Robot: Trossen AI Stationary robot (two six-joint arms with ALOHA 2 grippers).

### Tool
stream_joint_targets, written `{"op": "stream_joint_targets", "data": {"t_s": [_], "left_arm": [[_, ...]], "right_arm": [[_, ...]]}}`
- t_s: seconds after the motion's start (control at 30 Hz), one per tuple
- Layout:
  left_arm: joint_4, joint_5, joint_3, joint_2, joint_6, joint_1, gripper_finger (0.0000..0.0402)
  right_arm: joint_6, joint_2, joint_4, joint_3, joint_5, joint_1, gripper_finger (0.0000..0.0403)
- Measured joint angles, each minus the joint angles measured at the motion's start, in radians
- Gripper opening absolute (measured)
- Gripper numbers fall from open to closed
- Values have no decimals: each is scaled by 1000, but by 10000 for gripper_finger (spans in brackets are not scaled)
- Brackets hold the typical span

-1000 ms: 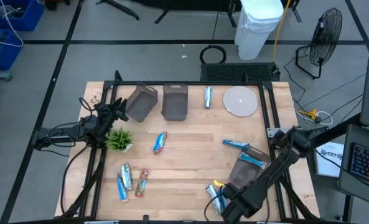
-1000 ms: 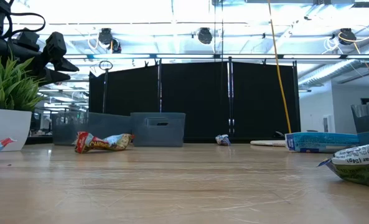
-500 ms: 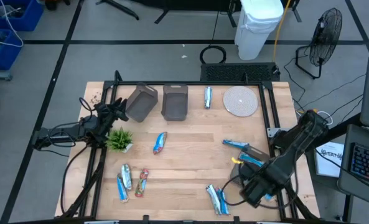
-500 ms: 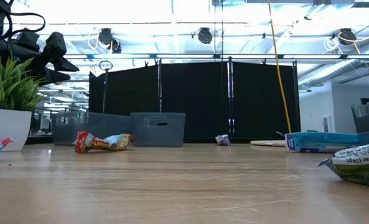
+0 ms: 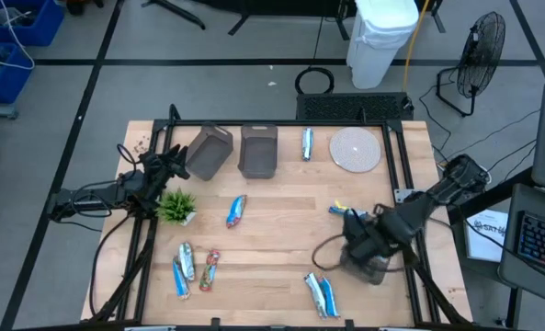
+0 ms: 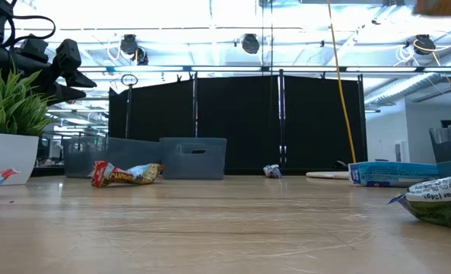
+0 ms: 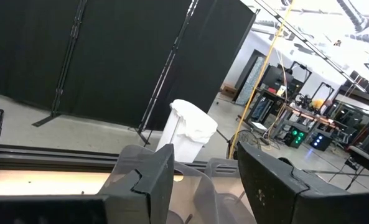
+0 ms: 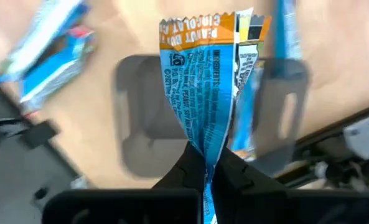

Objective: Pick and place Granola Bars by type
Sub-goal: Put the yellow granola bar into the bottom black transparent bin

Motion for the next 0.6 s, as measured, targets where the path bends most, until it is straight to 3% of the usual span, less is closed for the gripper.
{"op": "stream_joint_targets", "data": {"t_s": [0.3,0.47,0.6], "left_arm": [[0,0,0,0,0,0,182],[0,0,0,0,0,0,182],[0,0,0,0,0,0,182]], "right_arm": [[-184,1,5,-157,12,-197,0],[-257,0,92,-256,-25,-212,0],[-198,-1,136,-342,-84,-194,0]]}}
